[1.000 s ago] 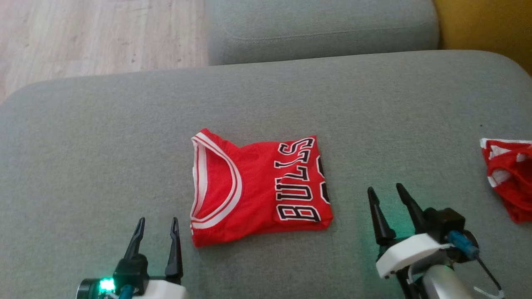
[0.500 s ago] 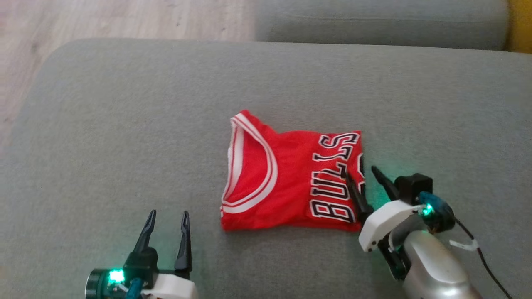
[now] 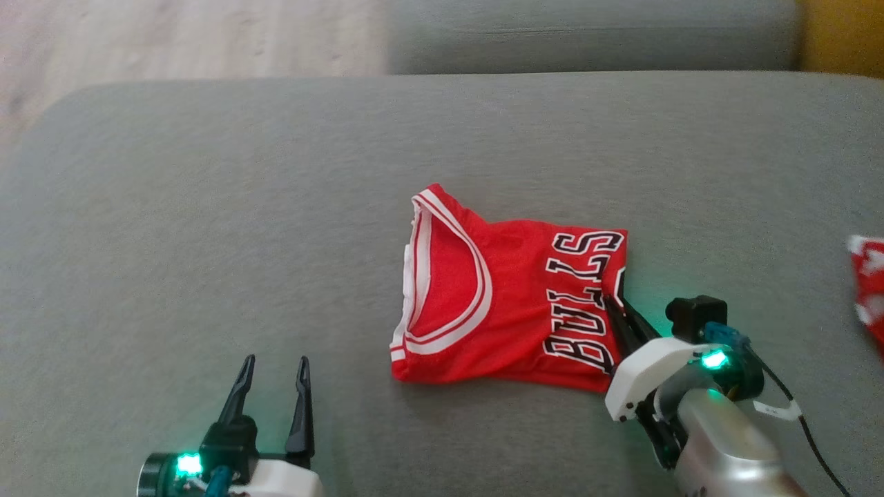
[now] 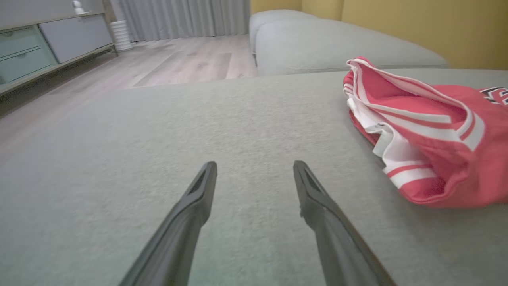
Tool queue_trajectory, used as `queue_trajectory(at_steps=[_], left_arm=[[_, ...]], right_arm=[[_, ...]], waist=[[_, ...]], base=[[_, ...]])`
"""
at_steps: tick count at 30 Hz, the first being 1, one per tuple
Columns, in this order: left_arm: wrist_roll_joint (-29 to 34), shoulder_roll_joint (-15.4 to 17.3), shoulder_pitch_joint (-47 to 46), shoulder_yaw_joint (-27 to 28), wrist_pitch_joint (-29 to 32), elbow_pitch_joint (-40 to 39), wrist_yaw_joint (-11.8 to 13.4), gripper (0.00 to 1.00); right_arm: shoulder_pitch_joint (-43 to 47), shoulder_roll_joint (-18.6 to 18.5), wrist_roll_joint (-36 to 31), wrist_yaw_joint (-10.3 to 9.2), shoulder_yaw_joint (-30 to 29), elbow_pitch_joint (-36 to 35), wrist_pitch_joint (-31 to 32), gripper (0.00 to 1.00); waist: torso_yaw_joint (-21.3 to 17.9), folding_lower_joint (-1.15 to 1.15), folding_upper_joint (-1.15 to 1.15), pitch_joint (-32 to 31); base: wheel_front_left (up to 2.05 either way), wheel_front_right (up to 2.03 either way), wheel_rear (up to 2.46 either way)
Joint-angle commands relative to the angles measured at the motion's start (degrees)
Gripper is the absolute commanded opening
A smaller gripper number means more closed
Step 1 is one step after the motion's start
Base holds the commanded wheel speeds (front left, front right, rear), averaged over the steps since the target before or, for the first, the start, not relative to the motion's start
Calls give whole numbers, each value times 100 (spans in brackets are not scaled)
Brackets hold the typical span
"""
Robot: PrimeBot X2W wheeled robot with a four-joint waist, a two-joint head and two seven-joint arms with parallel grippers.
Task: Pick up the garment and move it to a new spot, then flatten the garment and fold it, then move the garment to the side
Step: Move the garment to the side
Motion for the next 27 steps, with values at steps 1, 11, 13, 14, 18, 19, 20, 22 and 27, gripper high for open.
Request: queue_trajectory(at_steps=[1,11,13,14,18,19,20,22,27], left_arm=[[12,10,-65,158,-55,-192,-23,100],[-86,10,-375,-80,-55,-229,-58,100],[-106,9,-452,-122,-55,-225,-39,100],[-115,9,-492,-152,-55,-216,-32,100],[-133,9,-589,-223,-55,-164,-16,100],[-118,9,-601,-242,-55,-139,-28,100],[-108,9,-609,-252,-55,-121,-34,100],[-67,9,-621,-263,-55,-99,-51,100],[38,26,-622,-221,-55,-48,-100,100]], right_arm=[[-18,-31,49,-5,50,-40,-104,0],[40,-31,-32,-5,117,-234,-170,0],[62,-31,-2,-5,168,-368,-171,0],[79,-31,0,-5,178,-430,-172,0],[109,-31,-3,-5,247,-624,-173,0],[103,-31,-7,-5,243,-660,-173,0],[81,-31,-30,-5,236,-703,-173,0],[3,-31,-68,-5,239,-793,-173,0],[-516,-69,-375,-5,56,-900,-174,0]], waist=[[-586,0,0,-134],[-2588,0,0,-28],[-2850,0,0,45],[-2939,0,0,76],[-3173,0,0,199],[-3190,0,0,223],[-3196,0,0,251],[-3175,0,0,317],[-3042,0,0,475]], base=[[0,0,0],[0,0,0],[0,0,0],[0,0,0],[0,0,0],[0,0,0],[0,0,0],[0,0,0],[0,0,0]])
